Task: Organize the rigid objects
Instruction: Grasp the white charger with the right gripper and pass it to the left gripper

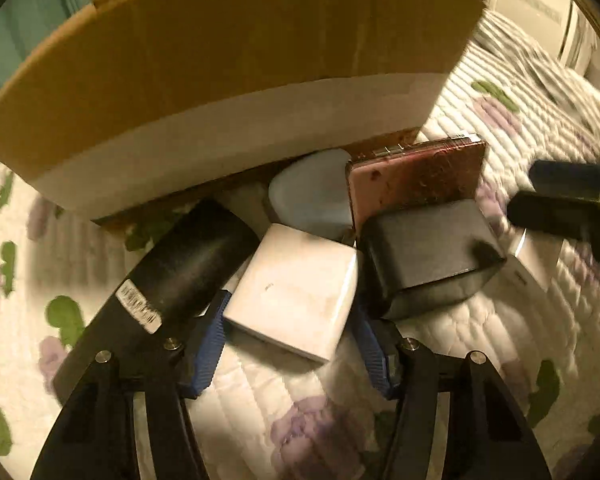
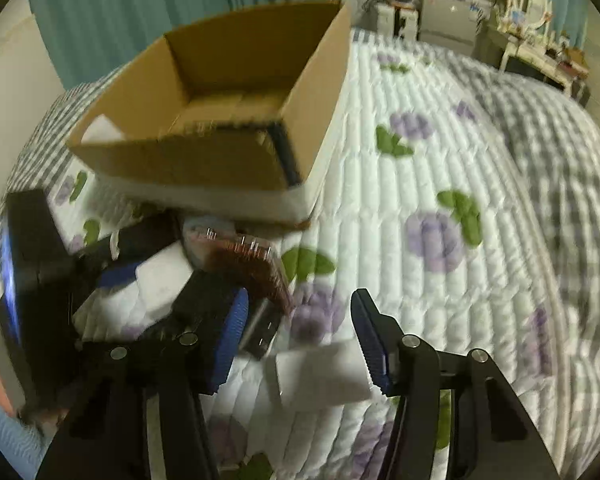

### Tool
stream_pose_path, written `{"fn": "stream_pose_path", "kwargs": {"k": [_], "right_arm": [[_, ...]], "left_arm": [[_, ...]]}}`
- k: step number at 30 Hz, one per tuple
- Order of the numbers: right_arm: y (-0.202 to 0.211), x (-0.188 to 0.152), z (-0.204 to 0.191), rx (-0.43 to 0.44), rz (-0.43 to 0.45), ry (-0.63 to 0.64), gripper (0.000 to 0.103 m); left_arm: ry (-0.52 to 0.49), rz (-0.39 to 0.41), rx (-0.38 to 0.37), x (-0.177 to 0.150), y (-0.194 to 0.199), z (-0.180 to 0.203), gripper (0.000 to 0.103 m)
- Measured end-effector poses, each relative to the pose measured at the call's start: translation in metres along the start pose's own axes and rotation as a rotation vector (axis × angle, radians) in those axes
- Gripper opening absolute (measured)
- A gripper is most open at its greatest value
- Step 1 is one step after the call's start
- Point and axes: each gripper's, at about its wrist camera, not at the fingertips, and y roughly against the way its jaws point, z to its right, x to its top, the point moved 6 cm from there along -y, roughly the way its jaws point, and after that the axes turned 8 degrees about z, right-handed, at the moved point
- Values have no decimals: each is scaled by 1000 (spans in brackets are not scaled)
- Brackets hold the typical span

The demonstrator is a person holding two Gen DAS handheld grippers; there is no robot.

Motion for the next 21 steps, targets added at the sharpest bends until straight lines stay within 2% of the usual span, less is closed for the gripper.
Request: {"fn": "stream_pose_path", "kwargs": {"k": [2, 3, 5, 11, 14, 16, 17, 19, 21], "right_arm": [[1, -6, 1, -12, -13, 3, 56], [2, -9, 2, -25, -18, 4, 67], [3, -15, 5, -44, -34, -5, 81], [-9, -34, 2, -102, -112, 29, 81], [-28, -40, 2, -150, -156, 50, 87], [-37, -43, -1, -186, -177, 85, 87], [-37, -43, -4, -202, -170, 105, 83], [-29, -43, -10, -223, -137, 142, 61], [-22, -43, -14, -235, -108, 156, 59]], "left_arm": [[-19, 12, 10, 1, -1, 0, 61], [-29, 22, 19, 1, 1, 1, 60], [-30, 28, 31, -2, 5, 4, 59], [-6, -1, 54, -19, 28, 4, 57], [9, 2, 69, -35, 45, -6, 55], [41, 11, 66, -38, 55, -10, 55], [59, 16, 60, -41, 63, -8, 54], [91, 16, 60, -46, 75, -13, 54], [106, 22, 80, -52, 86, -18, 53]]}}
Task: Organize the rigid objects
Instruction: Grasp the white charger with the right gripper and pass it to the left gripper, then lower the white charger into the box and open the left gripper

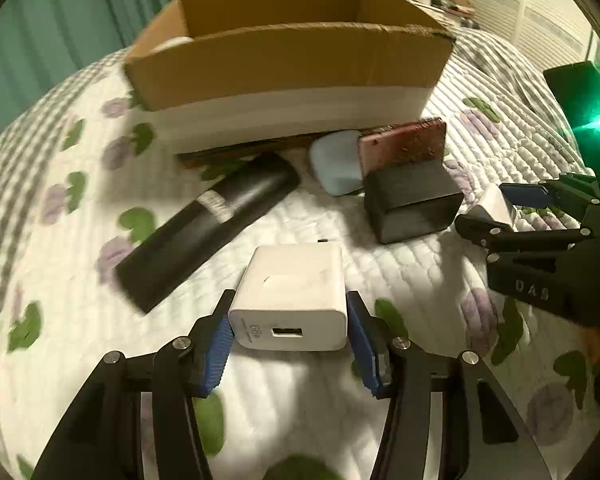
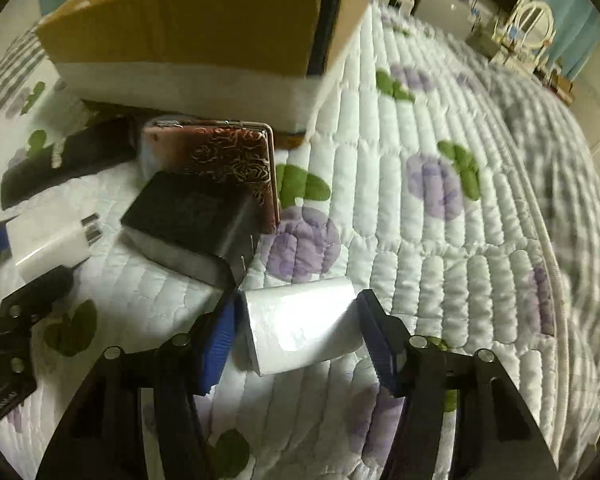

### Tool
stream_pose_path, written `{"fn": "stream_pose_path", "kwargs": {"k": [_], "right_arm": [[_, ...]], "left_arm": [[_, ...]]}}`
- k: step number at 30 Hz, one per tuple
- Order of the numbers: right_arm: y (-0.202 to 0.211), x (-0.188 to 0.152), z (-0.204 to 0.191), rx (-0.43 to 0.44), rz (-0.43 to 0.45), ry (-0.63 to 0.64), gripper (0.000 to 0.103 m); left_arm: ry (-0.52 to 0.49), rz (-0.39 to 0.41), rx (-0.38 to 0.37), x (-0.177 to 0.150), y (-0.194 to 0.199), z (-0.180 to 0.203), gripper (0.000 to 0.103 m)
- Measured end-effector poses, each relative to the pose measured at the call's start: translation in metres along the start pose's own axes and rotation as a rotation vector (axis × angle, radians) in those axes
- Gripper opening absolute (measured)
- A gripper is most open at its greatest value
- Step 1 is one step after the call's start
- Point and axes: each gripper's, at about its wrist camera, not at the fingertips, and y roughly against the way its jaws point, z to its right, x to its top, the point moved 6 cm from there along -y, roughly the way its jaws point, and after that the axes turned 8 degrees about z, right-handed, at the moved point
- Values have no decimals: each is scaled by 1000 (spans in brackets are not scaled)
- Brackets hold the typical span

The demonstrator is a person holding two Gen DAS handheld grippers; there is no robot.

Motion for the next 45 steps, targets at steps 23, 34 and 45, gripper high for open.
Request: {"fn": "stream_pose_path", "kwargs": {"k": [23, 34, 45], "right_arm": [[159, 151, 6, 184, 486, -16, 59], [92, 192, 27, 181, 444, -19, 59], [56, 196, 36, 207, 402, -40, 59]], "left_arm": [[27, 366, -7, 177, 87, -23, 53], [45, 315, 19, 217, -4, -29, 53], [60, 363, 80, 222, 6, -48, 71]]}}
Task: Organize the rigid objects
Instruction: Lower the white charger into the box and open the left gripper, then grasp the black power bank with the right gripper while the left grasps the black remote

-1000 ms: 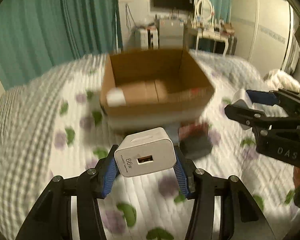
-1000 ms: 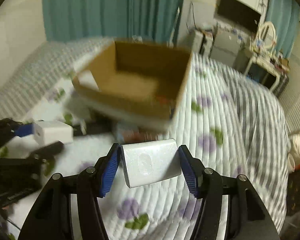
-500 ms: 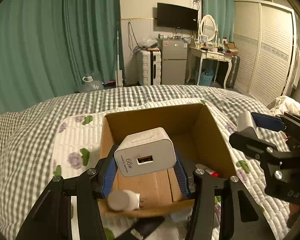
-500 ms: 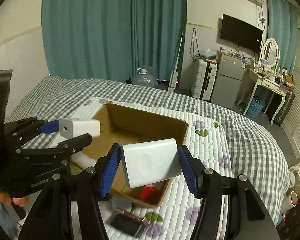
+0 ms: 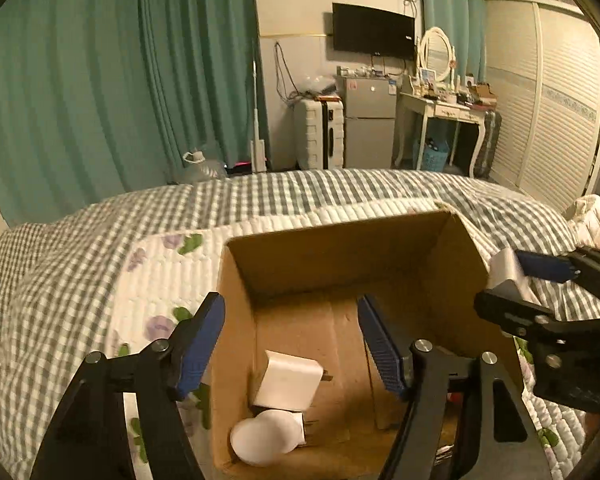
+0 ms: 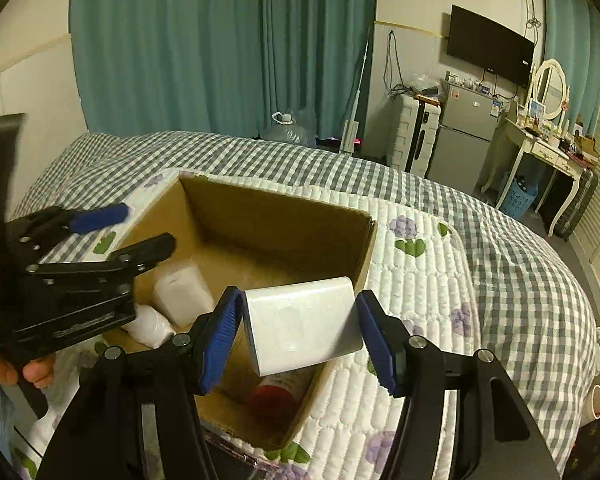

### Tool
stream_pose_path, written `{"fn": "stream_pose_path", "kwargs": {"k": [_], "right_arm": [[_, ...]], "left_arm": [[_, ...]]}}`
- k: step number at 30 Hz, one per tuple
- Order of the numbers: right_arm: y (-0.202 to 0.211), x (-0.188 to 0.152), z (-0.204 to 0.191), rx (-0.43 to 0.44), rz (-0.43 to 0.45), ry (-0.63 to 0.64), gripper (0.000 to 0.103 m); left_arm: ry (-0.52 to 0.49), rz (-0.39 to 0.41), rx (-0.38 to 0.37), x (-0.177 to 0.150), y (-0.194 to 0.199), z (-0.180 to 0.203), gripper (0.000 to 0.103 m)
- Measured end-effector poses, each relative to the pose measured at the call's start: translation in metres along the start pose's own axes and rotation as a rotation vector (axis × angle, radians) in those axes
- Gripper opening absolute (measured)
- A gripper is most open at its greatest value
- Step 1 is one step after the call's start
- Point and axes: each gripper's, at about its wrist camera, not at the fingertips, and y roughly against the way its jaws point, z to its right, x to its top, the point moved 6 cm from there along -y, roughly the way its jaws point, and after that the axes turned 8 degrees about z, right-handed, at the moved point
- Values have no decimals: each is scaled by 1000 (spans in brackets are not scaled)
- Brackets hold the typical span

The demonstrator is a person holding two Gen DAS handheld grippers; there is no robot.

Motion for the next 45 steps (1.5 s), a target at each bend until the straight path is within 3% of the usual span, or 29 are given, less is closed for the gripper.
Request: {"fn": "stream_pose_path", "kwargs": {"k": [4, 5, 6, 8, 11, 16, 22, 26, 30, 37, 42, 43, 45], "right_arm": [[-8, 11, -4, 28, 22, -27, 60], [-6, 15, -5, 32, 43, -37, 62], [-4, 18, -5, 17, 58, -47, 75], [7, 25, -8, -12, 79, -62, 88], [34, 33, -15, -24, 98, -54, 88], [89, 31, -29, -66, 122, -1, 89], [149, 7, -37, -85, 130, -24, 94], [164, -19, -45, -105, 120, -31, 103], [145, -54, -56, -114, 67, -52, 103], [58, -127, -62, -156, -132, -88, 103], [-1, -170, -66, -160, -265, -120, 102], [-9, -177, -67, -157, -290, -124, 101], [-20, -185, -68, -156, -319, -124, 87]], "left_arm": [[27, 27, 1, 11, 21, -12, 72], [35, 31, 3, 13, 27, -14, 80], [43, 34, 7, 15, 34, -17, 84], [53, 62, 13, 18, 53, -22, 88], [40, 76, 17, 17, 82, -25, 96], [22, 86, 42, 7, 135, -38, 99], [47, 93, 48, -15, 183, -47, 103], [34, 73, 26, -40, 187, -46, 103], [30, 21, 13, -77, 169, -43, 103], [37, -117, 26, -137, 108, -41, 103], [38, -191, 38, -161, 73, -36, 103], [31, -204, 38, -165, 66, -34, 103], [17, -220, 39, -168, 59, -30, 103]]}}
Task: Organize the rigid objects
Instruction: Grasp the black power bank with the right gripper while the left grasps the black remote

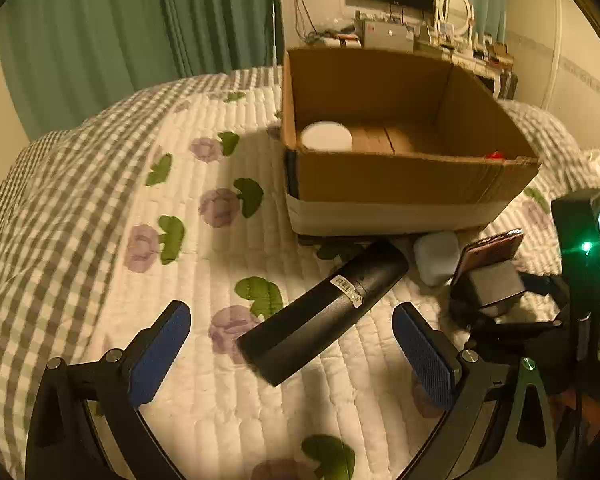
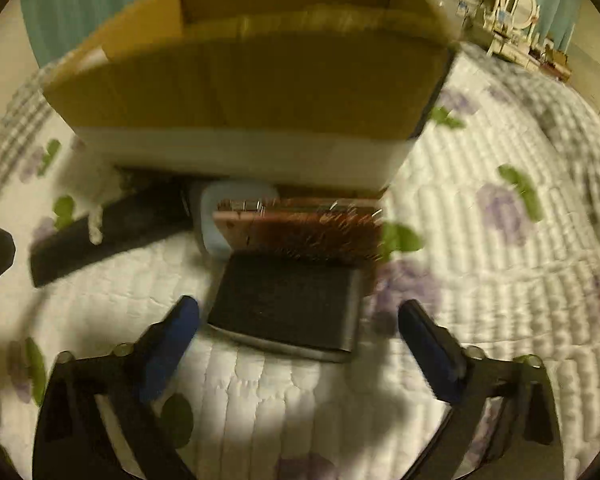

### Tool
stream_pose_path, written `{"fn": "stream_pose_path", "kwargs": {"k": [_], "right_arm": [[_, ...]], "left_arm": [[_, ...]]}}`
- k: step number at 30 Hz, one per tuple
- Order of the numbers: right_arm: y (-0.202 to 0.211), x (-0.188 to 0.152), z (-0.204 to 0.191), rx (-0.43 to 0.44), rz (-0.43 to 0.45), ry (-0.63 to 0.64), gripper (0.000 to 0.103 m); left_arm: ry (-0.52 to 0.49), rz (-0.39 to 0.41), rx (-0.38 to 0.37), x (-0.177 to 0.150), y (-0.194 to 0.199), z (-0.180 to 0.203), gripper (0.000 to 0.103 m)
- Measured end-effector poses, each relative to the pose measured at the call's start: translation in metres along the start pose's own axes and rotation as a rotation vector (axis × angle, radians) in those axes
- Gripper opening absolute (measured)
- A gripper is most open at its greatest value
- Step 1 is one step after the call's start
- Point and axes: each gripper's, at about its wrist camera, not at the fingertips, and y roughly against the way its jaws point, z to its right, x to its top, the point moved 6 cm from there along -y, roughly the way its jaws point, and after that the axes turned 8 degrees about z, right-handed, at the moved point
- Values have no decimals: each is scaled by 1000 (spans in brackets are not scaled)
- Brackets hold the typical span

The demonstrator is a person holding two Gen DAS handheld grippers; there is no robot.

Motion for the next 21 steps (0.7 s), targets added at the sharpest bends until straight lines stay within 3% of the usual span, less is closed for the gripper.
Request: {"fn": "stream_pose_path", "kwargs": {"k": [4, 16, 21], "right_arm": [[-3, 2, 3, 20, 4, -24, 72], [46, -3, 34, 84, 90, -80, 71], [46, -1, 38, 118, 73, -113, 71]], "left_arm": [[-45, -27, 3, -2, -14, 13, 103], [-178, -75, 26, -10, -58, 48, 101], [-124, -129, 12, -20, -77, 44, 100]]}}
